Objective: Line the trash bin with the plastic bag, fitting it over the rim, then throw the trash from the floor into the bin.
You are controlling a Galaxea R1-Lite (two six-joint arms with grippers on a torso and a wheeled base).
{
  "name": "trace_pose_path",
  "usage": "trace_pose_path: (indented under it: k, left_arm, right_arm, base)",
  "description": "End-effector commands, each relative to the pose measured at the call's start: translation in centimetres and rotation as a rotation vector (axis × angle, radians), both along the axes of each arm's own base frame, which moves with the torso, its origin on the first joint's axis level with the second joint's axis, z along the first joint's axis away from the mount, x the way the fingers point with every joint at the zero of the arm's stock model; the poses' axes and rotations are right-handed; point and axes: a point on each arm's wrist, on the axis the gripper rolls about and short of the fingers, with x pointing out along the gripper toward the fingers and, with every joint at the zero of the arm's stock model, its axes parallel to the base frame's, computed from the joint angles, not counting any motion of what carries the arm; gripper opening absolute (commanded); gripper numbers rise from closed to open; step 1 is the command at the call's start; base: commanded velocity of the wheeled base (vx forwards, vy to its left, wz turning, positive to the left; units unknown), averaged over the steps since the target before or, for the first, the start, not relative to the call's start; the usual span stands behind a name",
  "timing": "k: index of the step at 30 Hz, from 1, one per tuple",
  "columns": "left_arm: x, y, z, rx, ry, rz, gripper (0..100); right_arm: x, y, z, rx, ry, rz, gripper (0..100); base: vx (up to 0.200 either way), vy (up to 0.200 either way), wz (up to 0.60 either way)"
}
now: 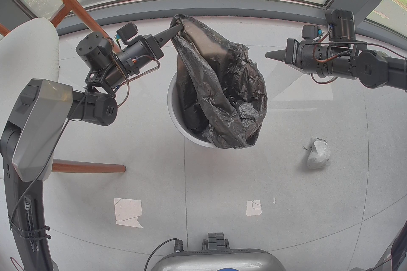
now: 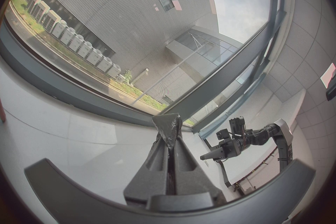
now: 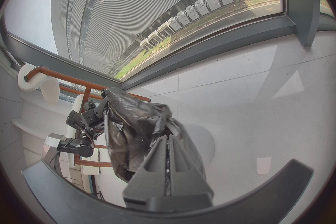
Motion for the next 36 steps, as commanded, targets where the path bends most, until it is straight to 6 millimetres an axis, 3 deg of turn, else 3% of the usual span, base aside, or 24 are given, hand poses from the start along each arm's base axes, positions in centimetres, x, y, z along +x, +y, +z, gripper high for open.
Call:
trace_pose_path:
  k: [1,8,9,11,16,19,20,24,30,36]
  left_arm:
    - [0.1,-1.9,-1.5,0.016,0.023,-0.052,0]
    - [0.1,-2.0,-2.0,0.025,0.038,-0.056,0]
    - [0.7,-0.5,-1.6,0.018,0.024,-0.017,0]
    - [1.4,0.7,-1.4,0.011,0.005,0.014,0]
    - [2.2,2.6,-1.3,0.0,-0.003,0.068,0]
    - [2.3,2.7,-1.4,0.001,0.004,0.069,0]
    - [2.3,2.7,-1.4,0.003,0.007,0.07,100]
    - [2.4,2.9,-1.6,0.0,0.02,0.08,100]
    - [3.7,6.2,-2.7,-0.037,0.052,0.222,100]
    - [2.9,8.2,-2.0,-0.043,0.072,0.273,100]
  right_arm:
    - [-1.3,-0.4,0.6,0.001,-0.005,0.001,0]
    - [-1.7,-0.5,0.7,0.002,-0.001,0.001,0]
    - [-1.8,-0.6,0.6,0.001,0.002,0.001,0]
    - [-2.1,-0.7,0.7,0.0,0.004,-0.001,0]
    - [-2.3,-0.7,0.4,-0.004,0.013,0.002,0]
    - [-2.3,-0.7,0.5,-0.002,0.011,0.002,0]
    - [-2.4,-0.6,0.5,-0.002,0.011,0.005,0]
    - [-2.4,-0.5,0.4,-0.003,0.014,0.008,0]
    - [-2.7,-0.9,0.9,0.0,0.004,0.001,0]
    - [-2.9,-0.9,0.9,0.0,0.008,0.0,0]
  base:
    - [0.0,0.0,0.0]
    - [0.0,0.0,0.0]
    - [0.0,0.0,0.0]
    - [0.0,0.0,0.0]
    - [0.0,0.0,0.0]
    - [0.0,0.0,0.0]
    - [0.0,0.0,0.0]
    - [0.0,0.0,0.0]
    - [0.0,0.0,0.0]
    - [0.0,0.0,0.0]
